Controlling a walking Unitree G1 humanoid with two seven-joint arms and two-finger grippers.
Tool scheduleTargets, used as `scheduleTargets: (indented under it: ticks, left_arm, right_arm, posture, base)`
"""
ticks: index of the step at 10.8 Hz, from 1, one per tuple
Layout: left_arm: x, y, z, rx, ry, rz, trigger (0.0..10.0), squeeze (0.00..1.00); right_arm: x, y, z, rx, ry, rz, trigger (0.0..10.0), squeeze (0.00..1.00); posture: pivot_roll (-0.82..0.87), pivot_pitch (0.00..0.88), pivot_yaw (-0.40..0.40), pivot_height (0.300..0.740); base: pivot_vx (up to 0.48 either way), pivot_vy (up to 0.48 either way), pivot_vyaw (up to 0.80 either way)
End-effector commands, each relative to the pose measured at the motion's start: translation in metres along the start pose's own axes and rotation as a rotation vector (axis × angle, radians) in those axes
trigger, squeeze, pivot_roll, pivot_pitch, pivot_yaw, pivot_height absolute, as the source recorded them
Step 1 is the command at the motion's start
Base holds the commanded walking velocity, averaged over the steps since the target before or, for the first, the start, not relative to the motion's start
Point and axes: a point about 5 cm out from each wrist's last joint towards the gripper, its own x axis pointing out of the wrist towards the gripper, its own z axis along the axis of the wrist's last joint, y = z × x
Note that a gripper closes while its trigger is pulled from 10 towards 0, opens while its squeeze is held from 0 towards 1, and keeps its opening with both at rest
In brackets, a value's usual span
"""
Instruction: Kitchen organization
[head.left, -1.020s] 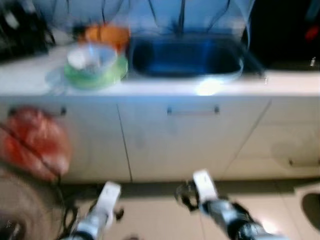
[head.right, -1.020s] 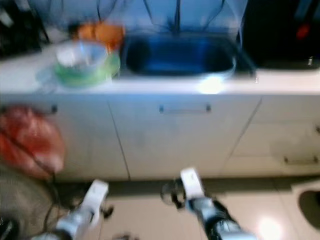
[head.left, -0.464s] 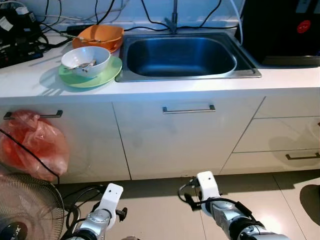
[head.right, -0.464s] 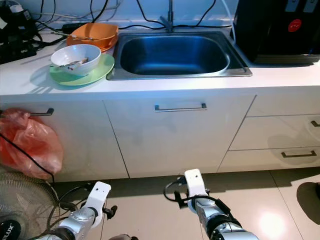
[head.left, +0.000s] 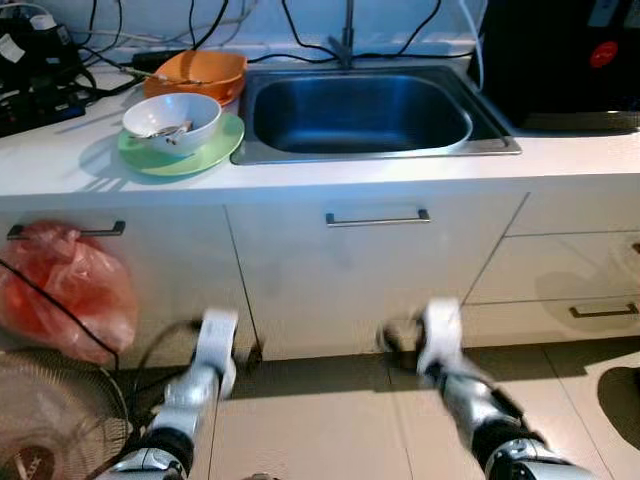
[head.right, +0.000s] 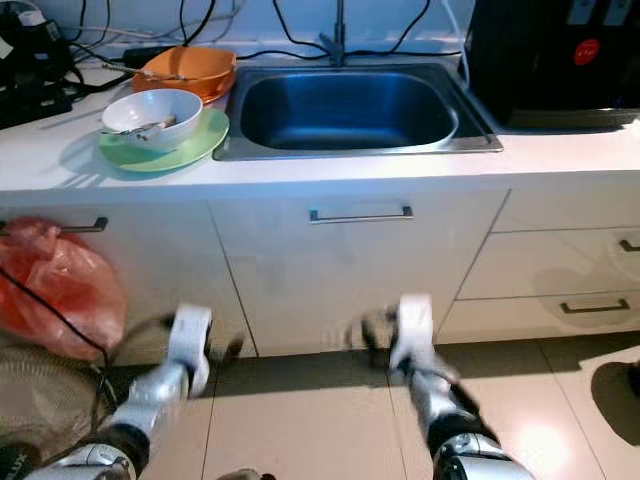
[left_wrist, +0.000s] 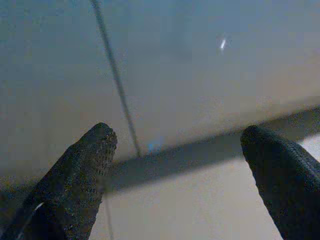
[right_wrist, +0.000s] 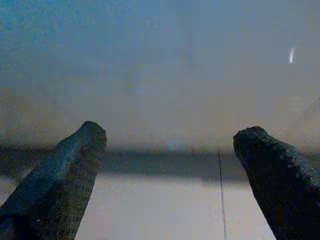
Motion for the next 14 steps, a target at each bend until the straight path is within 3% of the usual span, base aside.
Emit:
scheduleTargets:
  ticks: [1, 2, 3, 4, 5, 6, 7, 8, 9, 10, 11, 13, 14]
  left_arm:
    - [-0.003, 0.002, 0.004, 0.006, -0.057, -0.008, 10.0, 0.0]
    - [-0.008, 0.007, 0.017, -0.009, -0.148, 0.022, 10.0, 0.0]
    - [-0.021, 0.014, 0.037, 0.014, -0.256, 0.046, 10.0, 0.0]
    - [-0.044, 0.025, 0.065, 0.043, -0.391, 0.078, 10.0, 0.0]
    - [-0.055, 0.029, 0.075, 0.046, -0.439, 0.088, 10.0, 0.0]
    - [-0.066, 0.032, 0.086, 0.081, -0.497, 0.116, 10.0, 0.0]
    - [-0.075, 0.031, 0.095, 0.106, -0.549, 0.151, 10.0, 0.0]
    - [-0.08, 0.026, 0.092, 0.11, -0.529, 0.151, 10.0, 0.0]
    - [-0.082, 0.032, 0.088, 0.091, -0.492, 0.182, 10.0, 0.0]
    - [-0.08, 0.034, 0.093, 0.066, -0.498, 0.173, 10.0, 0.0]
    - [-0.076, 0.026, 0.107, 0.128, -0.534, 0.171, 10.0, 0.0]
    - [-0.069, 0.005, 0.114, 0.073, -0.561, 0.127, 10.0, 0.0]
    - [-0.071, -0.002, 0.123, 0.079, -0.605, 0.126, 10.0, 0.0]
  right_arm:
    - [-0.001, 0.0, 0.004, 0.006, -0.048, 0.009, 10.0, 0.0]
    - [-0.006, -0.004, 0.012, -0.049, -0.1, 0.007, 10.0, 0.0]
    - [-0.013, -0.006, 0.029, -0.018, -0.191, 0.026, 10.0, 0.0]
    - [-0.025, -0.009, 0.051, 0.008, -0.262, 0.019, 10.0, 0.0]
    - [-0.029, -0.008, 0.062, 0.022, -0.287, 0.011, 10.0, 0.0]
    - [-0.036, -0.007, 0.076, -0.057, -0.344, -0.037, 10.0, 0.0]
    - [-0.039, 0.001, 0.09, 0.123, -0.405, 0.014, 10.0, 0.0]
    - [-0.048, 0.005, 0.097, 0.098, -0.468, 0.014, 10.0, 0.0]
    - [-0.058, 0.01, 0.1, 0.036, -0.482, 0.056, 10.0, 0.0]
    - [-0.063, 0.011, 0.103, 0.087, -0.498, 0.097, 10.0, 0.0]
    - [-0.066, 0.004, 0.109, 0.088, -0.516, 0.046, 10.0, 0.0]
    - [-0.072, -0.011, 0.115, -0.034, -0.509, -0.073, 10.0, 0.0]
    - [-0.075, -0.013, 0.121, -0.034, -0.508, -0.094, 10.0, 0.0]
  posture:
    - [0.07, 0.012, 0.029, 0.74]
    - [0.08, 0.024, 0.036, 0.74]
    - [0.08, 0.029, 0.039, 0.74]
    - [0.08, 0.032, 0.043, 0.74]
    - [0.08, 0.032, 0.048, 0.74]
    - [0.08, 0.032, 0.051, 0.74]
    - [0.09, 0.025, 0.06, 0.74]
    - [0.09, 0.0, 0.083, 0.74]
    - [0.09, 0.0, 0.095, 0.74]
    - [0.07, 0.0, 0.105, 0.74]
    - [0.05, 0.0, 0.102, 0.74]
    - [0.02, 0.0, 0.063, 0.74]
    - [0.0, 0.0, 0.035, 0.74]
  base:
    - [0.0, 0.0, 0.0]
    - [0.0, 0.0, 0.0]
    - [0.0, 0.0, 0.0]
    - [0.0, 0.0, 0.0]
    - [0.0, 0.0, 0.0]
    - [0.0, 0.0, 0.0]
    - [0.0, 0.0, 0.0]
    - [0.0, 0.0, 0.0]
    - [0.0, 0.0, 0.0]
    - [0.0, 0.0, 0.0]
    - [0.0, 0.0, 0.0]
    - [0.0, 0.0, 0.0]
    - [0.0, 0.0, 0.0]
